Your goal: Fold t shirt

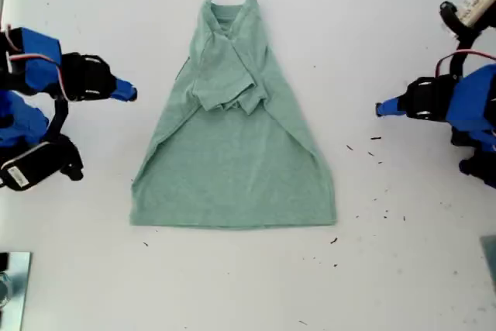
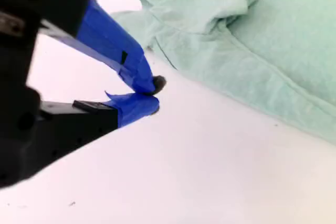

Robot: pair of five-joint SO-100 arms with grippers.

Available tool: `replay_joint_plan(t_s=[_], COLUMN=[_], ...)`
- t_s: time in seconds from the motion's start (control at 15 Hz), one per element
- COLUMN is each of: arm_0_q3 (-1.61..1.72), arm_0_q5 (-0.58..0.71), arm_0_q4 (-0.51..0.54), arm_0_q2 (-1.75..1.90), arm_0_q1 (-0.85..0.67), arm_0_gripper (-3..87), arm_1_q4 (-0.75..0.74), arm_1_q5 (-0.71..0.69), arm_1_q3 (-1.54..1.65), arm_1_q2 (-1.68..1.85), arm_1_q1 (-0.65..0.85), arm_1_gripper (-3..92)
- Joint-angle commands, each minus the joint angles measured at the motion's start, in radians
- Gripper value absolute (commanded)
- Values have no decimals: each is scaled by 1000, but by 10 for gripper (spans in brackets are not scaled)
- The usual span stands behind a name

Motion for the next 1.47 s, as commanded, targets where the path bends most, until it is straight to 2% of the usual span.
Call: replay_joint_plan(t_s=[0.0, 0.13, 0.2, 0.33, 0.47, 0.6, 0.67, 0.73, 0.93, 1.07, 1.2, 1.4], arm_0_q3=[153, 161, 161, 163, 163, 163, 163, 163, 163, 163, 163, 163], arm_0_q5=[-63, -58, -55, -38, -29, -29, -29, -29, -23, -21, -18, -15], arm_0_q4=[-41, -78, -86, -89, -89, -81, -78, -78, -78, -80, -80, -80], arm_0_q2=[230, 143, 133, 144, 161, 184, 189, 190, 190, 190, 190, 189], arm_0_q1=[46, 48, 46, 29, 23, 23, 23, 23, 25, 25, 25, 32], arm_0_gripper=[-1, -1, -1, -1, -1, -1, -1, -1, -1, -1, -1, -1], arm_1_q4=[0, 83, 101, 216, 402, 411, 413, 411, 402, 330, 166, -202], arm_1_q5=[-35, -31, -32, -74, -117, -160, -166, -163, -69, 23, 114, 178], arm_1_q3=[-2, -179, -342, -810, -1335, -1637, -1686, -1687, -1563, -1434, -1279, -1045], arm_1_q2=[12, -38, -192, -649, -1063, -1287, -1344, -1376, -1411, -1454, -1519, -1580], arm_1_q1=[-46, -94, -129, -204, -293, -368, -383, -396, -453, -515, -584, -640], arm_1_gripper=[25, 25, 25, 25, 17, 181, 294, 344, 345, 335, 316, 221])
